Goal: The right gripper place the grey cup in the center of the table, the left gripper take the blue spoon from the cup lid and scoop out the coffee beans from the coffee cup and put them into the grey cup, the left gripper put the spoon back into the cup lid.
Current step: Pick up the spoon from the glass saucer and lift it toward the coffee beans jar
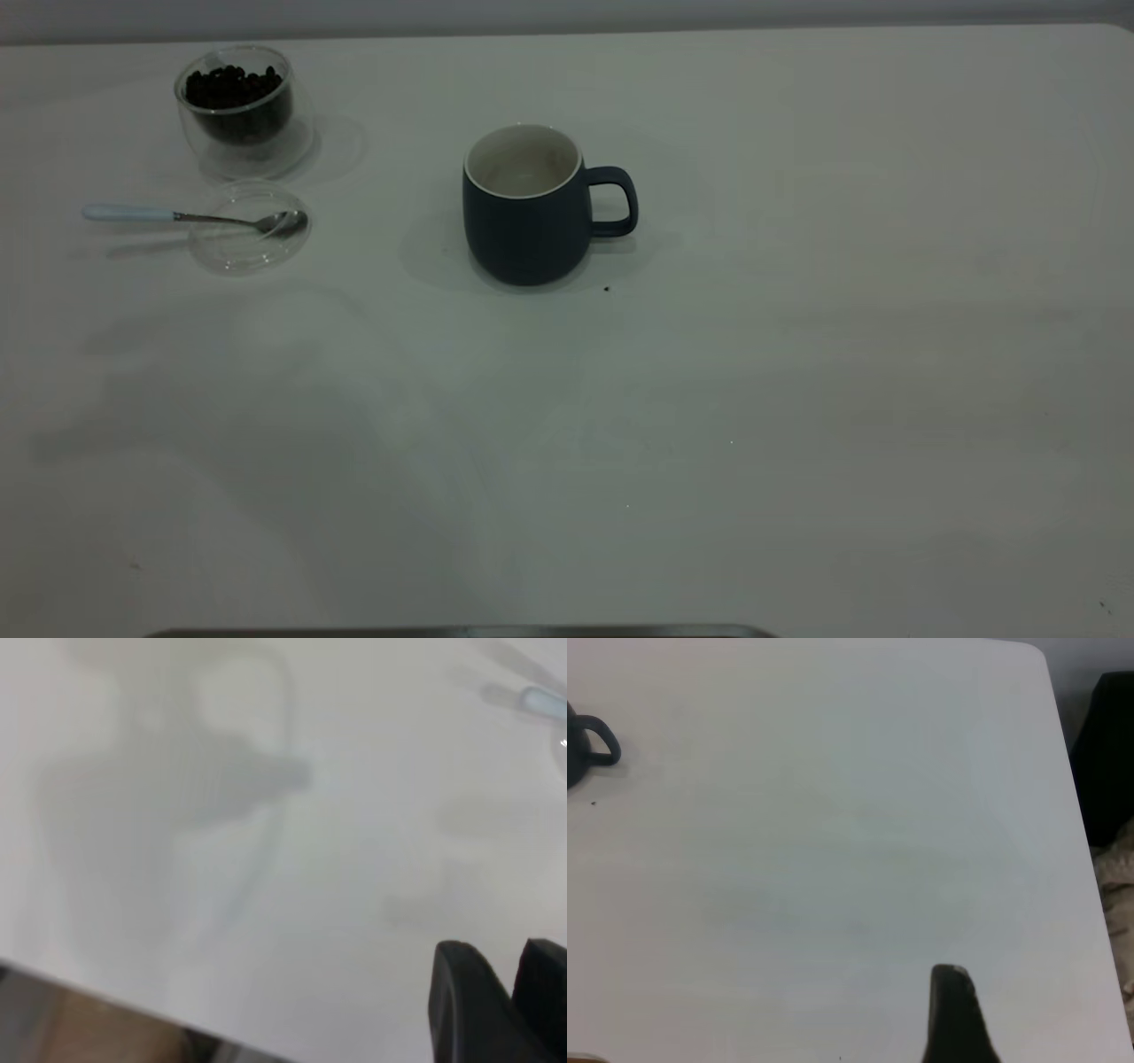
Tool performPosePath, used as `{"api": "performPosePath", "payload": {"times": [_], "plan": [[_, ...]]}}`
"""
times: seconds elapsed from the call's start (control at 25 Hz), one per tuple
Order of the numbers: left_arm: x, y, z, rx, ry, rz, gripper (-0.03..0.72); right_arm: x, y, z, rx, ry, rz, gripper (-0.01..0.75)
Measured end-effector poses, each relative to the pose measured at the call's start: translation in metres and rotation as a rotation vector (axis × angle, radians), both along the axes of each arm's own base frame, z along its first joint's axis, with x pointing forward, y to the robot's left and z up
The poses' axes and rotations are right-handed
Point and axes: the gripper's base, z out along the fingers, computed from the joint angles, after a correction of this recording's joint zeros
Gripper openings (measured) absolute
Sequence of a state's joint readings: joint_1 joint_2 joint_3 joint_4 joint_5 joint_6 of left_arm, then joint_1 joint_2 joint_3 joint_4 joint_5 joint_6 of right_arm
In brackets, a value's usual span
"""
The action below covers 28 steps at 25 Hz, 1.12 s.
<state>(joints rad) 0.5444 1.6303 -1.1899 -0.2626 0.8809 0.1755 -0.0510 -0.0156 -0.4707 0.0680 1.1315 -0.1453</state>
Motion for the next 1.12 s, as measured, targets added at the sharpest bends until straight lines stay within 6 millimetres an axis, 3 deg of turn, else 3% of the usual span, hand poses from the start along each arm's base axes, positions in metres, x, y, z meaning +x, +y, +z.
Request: {"api": "performPosePath", "payload": {"times": [0.2,0.44,0.6,0.88,1.12], "plan": [[0.022,0.039,-0.037,-0.207,-0.038,0.015,0.185,0.0,0.0,0.0,0.0,0.0,0.0,0.453],[0.027,0.099,-0.079,-0.487,-0.168,0.072,0.185,0.0,0.0,0.0,0.0,0.0,0.0,0.453],[0.028,0.119,-0.112,-0.607,-0.225,0.104,0.185,0.0,0.0,0.0,0.0,0.0,0.0,0.453],[0.029,0.114,-0.172,-0.725,-0.161,0.085,0.185,0.0,0.0,0.0,0.0,0.0,0.0,0.453],[0.046,0.084,-0.205,-0.786,-0.112,-0.028,0.185,0.0,0.0,0.0,0.0,0.0,0.0,0.453]]}}
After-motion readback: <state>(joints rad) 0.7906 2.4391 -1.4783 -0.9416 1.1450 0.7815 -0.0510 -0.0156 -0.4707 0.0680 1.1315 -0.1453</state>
